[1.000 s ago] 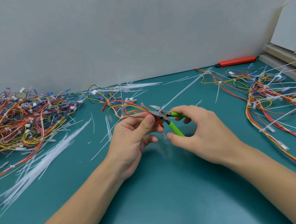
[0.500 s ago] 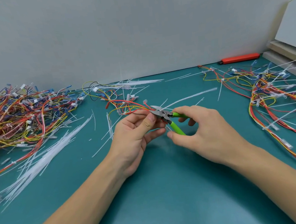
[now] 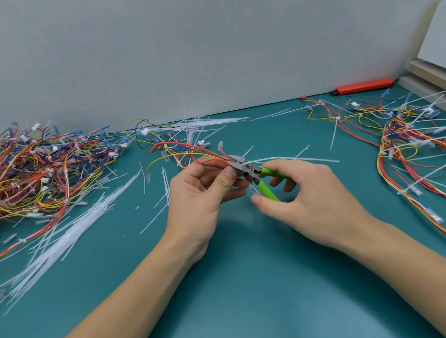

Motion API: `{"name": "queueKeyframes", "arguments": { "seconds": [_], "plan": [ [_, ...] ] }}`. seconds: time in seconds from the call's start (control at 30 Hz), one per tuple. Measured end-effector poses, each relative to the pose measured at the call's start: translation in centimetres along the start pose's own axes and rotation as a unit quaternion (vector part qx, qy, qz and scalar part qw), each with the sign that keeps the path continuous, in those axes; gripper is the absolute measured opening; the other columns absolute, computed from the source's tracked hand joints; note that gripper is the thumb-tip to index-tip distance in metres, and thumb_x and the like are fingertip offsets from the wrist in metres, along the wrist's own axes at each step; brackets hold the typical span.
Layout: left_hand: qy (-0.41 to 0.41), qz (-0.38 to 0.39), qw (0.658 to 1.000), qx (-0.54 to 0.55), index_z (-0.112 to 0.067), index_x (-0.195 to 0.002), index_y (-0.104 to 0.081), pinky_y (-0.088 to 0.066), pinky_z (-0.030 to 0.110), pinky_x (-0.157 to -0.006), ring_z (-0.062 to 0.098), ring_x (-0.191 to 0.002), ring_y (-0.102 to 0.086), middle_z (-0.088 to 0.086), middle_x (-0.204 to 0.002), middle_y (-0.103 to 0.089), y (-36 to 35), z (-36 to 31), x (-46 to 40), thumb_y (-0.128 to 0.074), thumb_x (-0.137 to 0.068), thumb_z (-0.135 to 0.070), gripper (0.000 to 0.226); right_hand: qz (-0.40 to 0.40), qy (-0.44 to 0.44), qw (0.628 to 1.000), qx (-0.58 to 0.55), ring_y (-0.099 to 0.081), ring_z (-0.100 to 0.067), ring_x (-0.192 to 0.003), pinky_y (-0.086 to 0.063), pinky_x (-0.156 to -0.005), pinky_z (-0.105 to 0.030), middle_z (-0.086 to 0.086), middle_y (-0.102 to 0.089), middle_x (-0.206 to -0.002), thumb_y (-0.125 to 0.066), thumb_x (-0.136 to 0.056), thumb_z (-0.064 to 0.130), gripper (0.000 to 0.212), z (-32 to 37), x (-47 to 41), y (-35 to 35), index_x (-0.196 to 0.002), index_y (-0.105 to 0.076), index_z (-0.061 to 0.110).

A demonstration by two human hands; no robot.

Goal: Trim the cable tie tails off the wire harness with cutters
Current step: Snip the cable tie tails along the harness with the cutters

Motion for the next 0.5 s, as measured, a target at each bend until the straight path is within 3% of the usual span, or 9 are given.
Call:
{"name": "queueKeyframes", "arguments": {
  "seconds": [0.23, 0.5],
  "plan": [
    [0.003, -0.001, 1.0, -0.002, -0.008, -0.096, -0.07, -0.059, 0.033, -0.071, 0.025, -0.076, -0.071, 0.011, -0.09, -0.076, -0.18, -0.02, 0.19, -0.07, -0.084, -0.016, 0.014, 0.002, -0.023, 1.0, 0.01, -0.058, -0.012, -0.067, -0.053, -0.064, -0.036, 0.012, -0.062, -0.081, -0.065, -0.078, 0.068, 0.031, -0.4, 0.02, -0.29, -0.093, -0.06, 0.041],
    [0.026, 0.015, 0.999, 0.018, -0.019, -0.088, -0.075, -0.059, 0.032, -0.069, 0.025, -0.076, -0.071, 0.01, -0.093, -0.076, -0.28, 0.2, 0.33, -0.077, -0.079, -0.026, 0.011, -0.009, -0.036, 0.997, 0.066, -0.055, -0.011, -0.064, -0.041, -0.053, -0.029, 0.013, -0.061, -0.072, -0.07, -0.078, 0.064, 0.033, -0.4, 0.03, 0.42, -0.09, -0.059, 0.035]
  ]
}}
Point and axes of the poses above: each hand's wrist, its own x-axis away from the middle knuckle, its own y-axis out of the back of the hand, z = x × y, the point moved 6 cm from there along -x, towards the middle knuckle
